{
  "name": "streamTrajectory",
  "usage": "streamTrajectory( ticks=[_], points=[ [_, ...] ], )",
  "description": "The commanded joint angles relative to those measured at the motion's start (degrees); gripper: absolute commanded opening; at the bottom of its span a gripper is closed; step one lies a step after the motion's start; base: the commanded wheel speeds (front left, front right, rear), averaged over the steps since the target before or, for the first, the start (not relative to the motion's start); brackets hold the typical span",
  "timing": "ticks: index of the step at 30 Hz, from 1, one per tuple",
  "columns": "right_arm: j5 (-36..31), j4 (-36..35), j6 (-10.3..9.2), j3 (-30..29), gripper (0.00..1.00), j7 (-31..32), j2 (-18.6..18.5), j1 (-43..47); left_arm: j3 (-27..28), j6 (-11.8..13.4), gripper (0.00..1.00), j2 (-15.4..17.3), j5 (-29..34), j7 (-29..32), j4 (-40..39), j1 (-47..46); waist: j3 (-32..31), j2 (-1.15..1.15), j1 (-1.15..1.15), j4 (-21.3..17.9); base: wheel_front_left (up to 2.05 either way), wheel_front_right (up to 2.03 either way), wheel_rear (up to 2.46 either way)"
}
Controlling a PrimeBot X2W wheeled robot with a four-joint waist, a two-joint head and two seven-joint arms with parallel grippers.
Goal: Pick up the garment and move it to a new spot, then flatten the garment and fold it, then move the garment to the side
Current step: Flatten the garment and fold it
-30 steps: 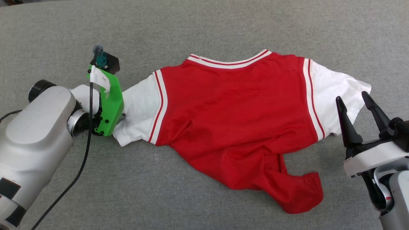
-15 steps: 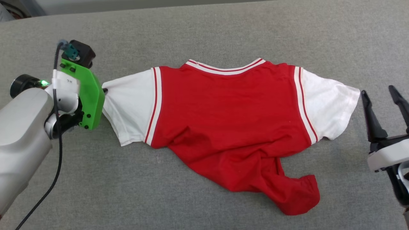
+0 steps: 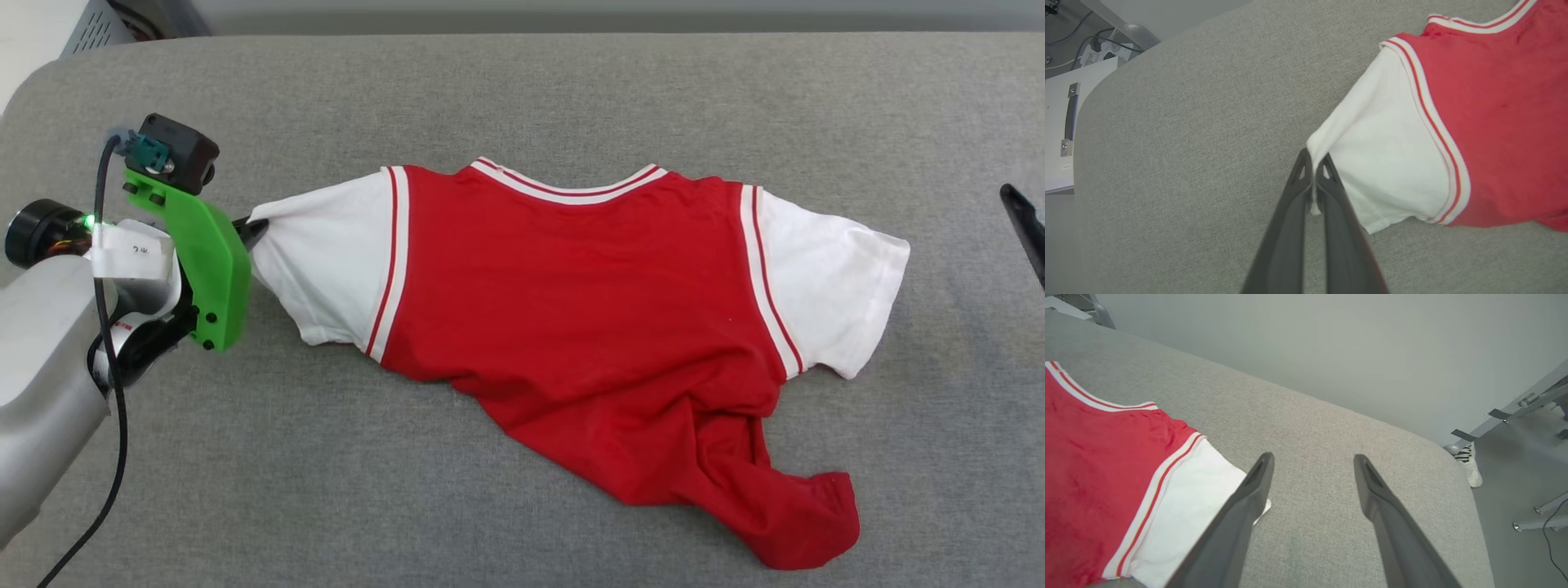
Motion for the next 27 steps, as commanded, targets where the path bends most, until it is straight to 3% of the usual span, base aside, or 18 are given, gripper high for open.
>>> streamTrajectory(
  ticks=[1, 7, 12, 20, 27],
  points=[
    [2.81, 0.09, -0.04, 1.95, 1.00, 3.77, -1.44, -2.06, 0.27, 0.64, 0.00, 0.26, 0.44, -0.54, -0.84, 0.68, 0.90, 0.00, 0.00, 0.85, 0.00, 0.00, 0.00],
    [13.39, 3.23, -0.04, 9.59, 1.00, 21.99, -5.18, -9.09, 0.48, 1.96, 0.00, -0.40, 1.67, -1.56, -4.30, -0.39, 3.03, 0.00, 0.00, 1.94, 0.00, 0.00, 0.00],
    [15.44, 8.35, -0.04, 13.50, 1.00, 29.67, -4.36, -14.91, 0.72, 2.62, 0.00, -0.77, 2.75, -2.09, -6.22, -1.86, 5.38, 0.00, 0.00, 2.78, 0.00, 0.00, 0.00],
    [15.16, 16.48, -0.04, 18.23, 1.00, 29.15, -1.01, -21.32, 1.08, 2.92, 0.00, -1.67, 3.71, -2.95, -7.61, -3.79, 8.90, 0.00, 0.00, 4.28, 0.00, 0.00, 0.00],
    [16.60, 23.90, -0.04, 24.04, 1.00, 28.00, 1.73, -20.23, 0.79, 2.49, 0.00, -2.40, 3.83, -3.77, -6.60, -3.83, 9.64, 0.00, 0.00, 4.61, 0.00, 0.00, 0.00]
  ],
)
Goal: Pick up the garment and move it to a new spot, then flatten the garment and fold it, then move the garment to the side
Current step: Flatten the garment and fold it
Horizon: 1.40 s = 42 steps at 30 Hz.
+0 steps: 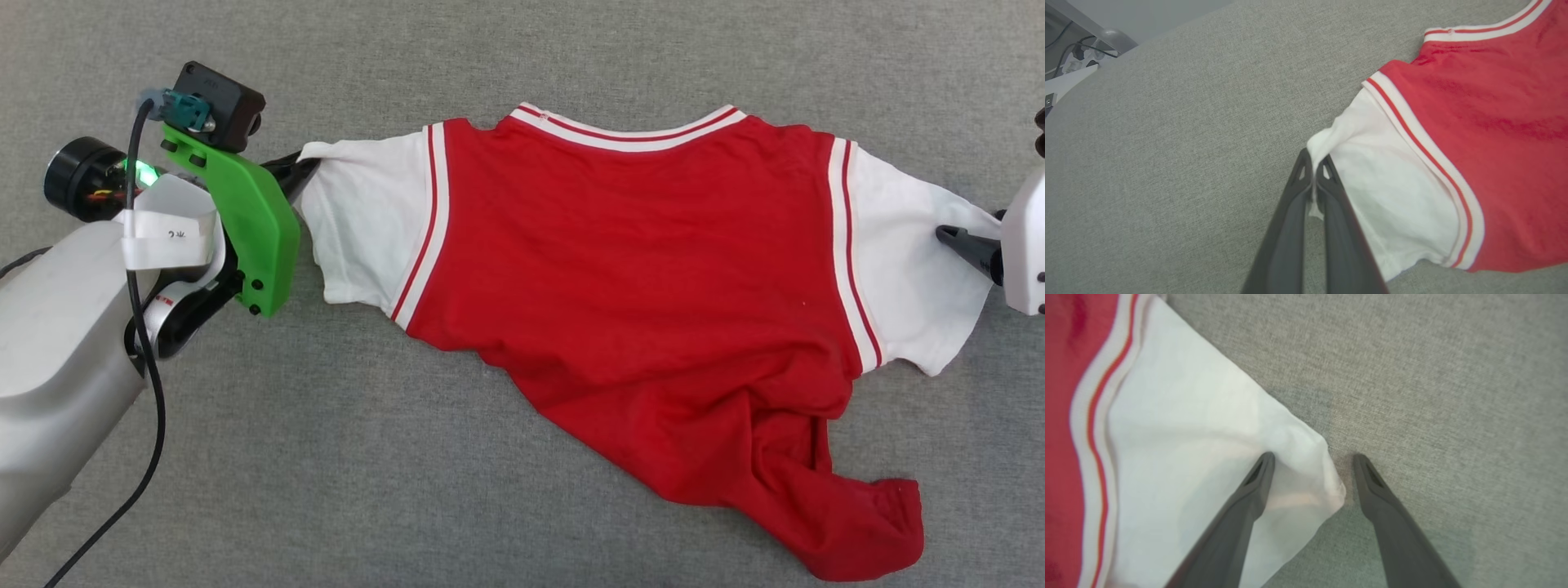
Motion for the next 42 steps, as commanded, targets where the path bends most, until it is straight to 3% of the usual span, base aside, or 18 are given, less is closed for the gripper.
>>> streamTrajectory(
  ticks=[1, 4, 5, 6, 17, 26, 34, 42],
  points=[
    [0.82, 1.81, 0.02, 2.97, 1.00, 0.64, 1.43, 1.87, -0.12, -0.16, 0.00, -0.45, 0.30, -0.62, 0.46, -0.69, 0.01, 0.00, 0.00, 0.15, 0.00, 0.00, 0.00],
    [2.22, 3.01, 0.02, 4.38, 1.00, -1.13, 1.64, 2.36, -0.51, -0.51, 0.00, -0.71, 0.35, -0.78, 1.32, -0.44, -0.42, 0.00, 0.00, -0.03, 0.00, 0.00, 0.00],
    [2.25, 3.07, 0.02, 4.88, 0.27, -2.43, 1.48, 2.18, -0.62, -0.66, 0.00, -0.78, 0.28, -0.82, 1.64, -0.31, -0.66, 0.00, 0.00, -0.17, 0.00, 0.00, 0.00],
    [2.17, 3.18, 0.02, 5.22, 0.01, -3.67, 1.32, 1.95, -0.71, -0.77, 0.00, -0.82, 0.24, -0.88, 1.93, -0.19, -0.97, 0.00, 0.00, -0.31, 0.00, 0.00, 0.00],
    [2.60, 1.82, 0.02, 5.83, 0.00, -24.70, -1.35, -1.50, -0.14, -0.93, 0.00, -1.31, 2.70, -7.57, 3.83, -0.29, -9.02, 0.00, 0.00, -2.36, 0.00, 0.00, 0.00],
    [1.84, -4.23, 0.02, 4.59, 0.00, -36.95, -6.63, -1.32, 2.70, 1.53, 0.00, 1.04, 5.65, -14.71, -2.91, -1.38, -14.51, 0.00, 0.00, -3.70, 0.00, 0.00, 0.00],
    [-2.53, -9.21, 0.02, -1.90, 0.00, -40.64, -7.61, -2.65, 5.53, 4.44, 0.00, 1.84, 8.42, -18.52, -8.62, -4.84, -17.63, 0.00, 0.00, -4.89, 0.00, 0.00, 0.00],
    [-7.05, -13.60, 0.02, -8.97, 0.00, -37.54, -5.86, -5.04, 6.77, 4.46, 0.00, -0.63, 9.96, -18.62, -8.49, -11.21, -18.30, 0.00, 0.00, -5.66, 0.00, 0.00, 0.00]
  ],
)
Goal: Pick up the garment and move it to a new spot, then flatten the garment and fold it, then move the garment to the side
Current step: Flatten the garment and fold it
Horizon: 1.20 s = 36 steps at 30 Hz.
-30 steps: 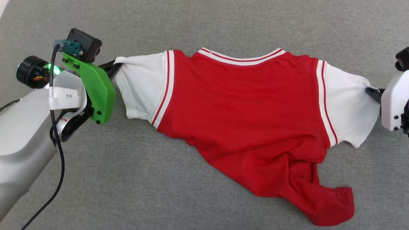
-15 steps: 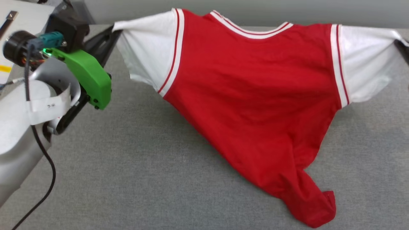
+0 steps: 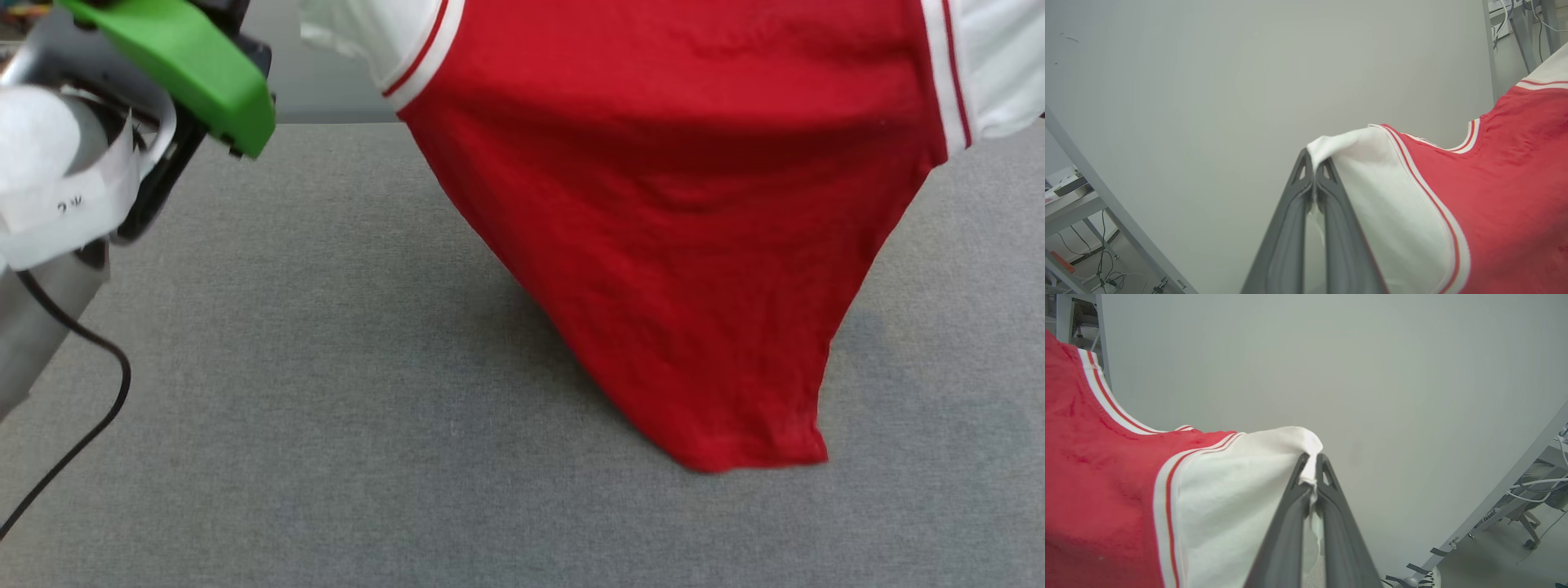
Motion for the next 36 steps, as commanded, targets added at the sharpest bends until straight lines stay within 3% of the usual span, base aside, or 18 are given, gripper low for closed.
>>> streamTrajectory(
  ticks=[1, 9, 18, 29, 36],
  points=[
    [-0.98, -0.56, -0.04, -0.87, 0.00, 0.58, 0.60, -1.35, 0.38, 0.05, 0.00, -0.95, 1.07, -0.21, 0.60, -1.99, 0.35, 0.00, 0.00, -0.21, 0.00, 0.00, 0.00],
    [-4.52, 1.66, -0.04, -4.51, 0.00, 3.70, 3.66, -9.21, 0.48, -3.29, 0.00, -6.28, 3.39, -0.27, 8.30, -13.17, 6.16, 0.00, 0.00, -1.12, 0.00, 0.00, 0.00],
    [-11.03, 12.58, -0.04, -4.82, 0.00, 1.57, 8.64, -28.77, 1.94, -6.75, 0.00, -11.75, 7.23, -3.96, 22.38, -30.41, 15.54, 0.00, 0.00, -2.52, 0.00, 0.00, 0.00],
    [-16.04, 25.60, -0.04, -1.03, 0.00, -4.55, 13.51, -49.31, 1.82, -9.19, 0.00, -15.92, 9.40, -10.08, 37.66, -44.97, 21.92, 0.00, 0.00, -3.38, 0.00, 0.00, 0.00],
    [-15.51, 32.24, -0.04, 3.95, 0.00, -8.04, 15.88, -53.51, 0.66, -9.82, 0.00, -17.47, 8.29, -12.74, 43.69, -45.67, 24.74, 0.00, 0.00, -3.34, 0.00, 0.00, 0.00]
  ],
)
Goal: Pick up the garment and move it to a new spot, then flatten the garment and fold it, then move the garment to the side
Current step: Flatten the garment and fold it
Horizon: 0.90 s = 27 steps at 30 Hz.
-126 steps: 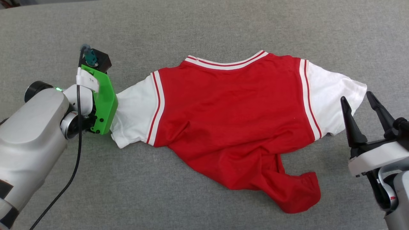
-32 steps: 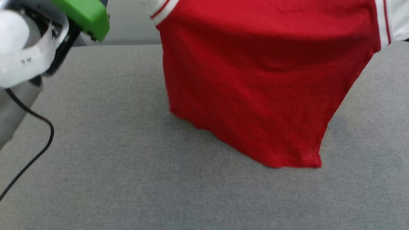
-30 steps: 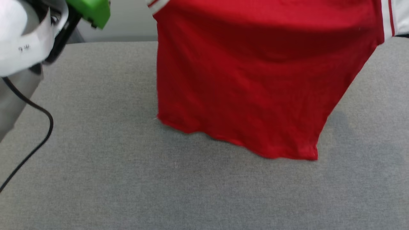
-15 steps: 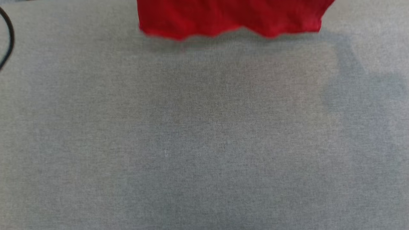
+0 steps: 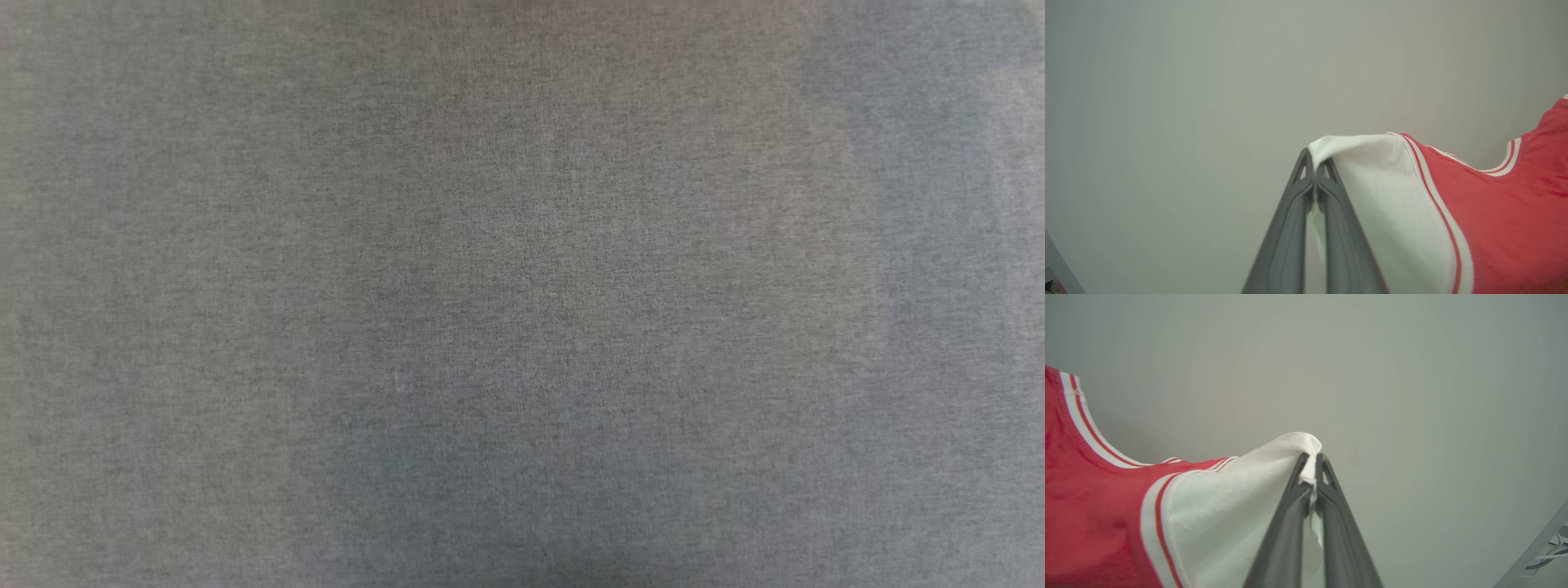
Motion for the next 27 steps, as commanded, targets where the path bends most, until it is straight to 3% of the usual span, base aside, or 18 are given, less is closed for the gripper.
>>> streamTrajectory(
  ticks=[1, 8, 14, 18, 27],
  points=[
    [0.67, 1.22, -0.04, 1.25, 0.00, -1.13, 0.52, -0.41, -0.52, -0.24, 0.00, -0.53, -0.78, -0.69, 0.84, 0.45, 1.35, 0.00, -0.01, -0.08, 0.00, 0.00, 0.00],
    [4.68, 3.97, -0.04, 7.29, 0.00, -5.60, 2.03, 5.25, -1.91, -0.35, 0.00, -0.04, -3.28, -1.90, 1.55, 6.87, 0.49, 0.00, -0.01, -0.29, 0.00, 0.00, 0.00],
    [9.57, 2.76, -0.04, 11.88, 0.00, -8.48, 1.85, 12.79, 0.24, -0.36, 0.00, 4.08, -4.14, -2.07, -4.89, 17.15, -2.40, 0.00, -0.01, -0.03, 0.00, 0.00, 0.00],
    [12.60, 0.80, -0.04, 15.03, 0.00, -9.59, 0.89, 19.61, 3.06, 0.16, 0.00, 6.32, -4.52, -2.08, -10.37, 28.04, -5.58, 0.00, -0.01, 0.40, 0.00, 0.00, 0.00],
    [18.66, -6.16, -0.04, 20.97, 0.00, -10.48, -2.04, 38.27, 7.74, 4.82, 0.00, 9.47, -6.52, -2.09, -22.25, 56.62, -13.48, 0.00, -0.01, 0.58, 0.00, 0.00, 0.00]
  ],
)
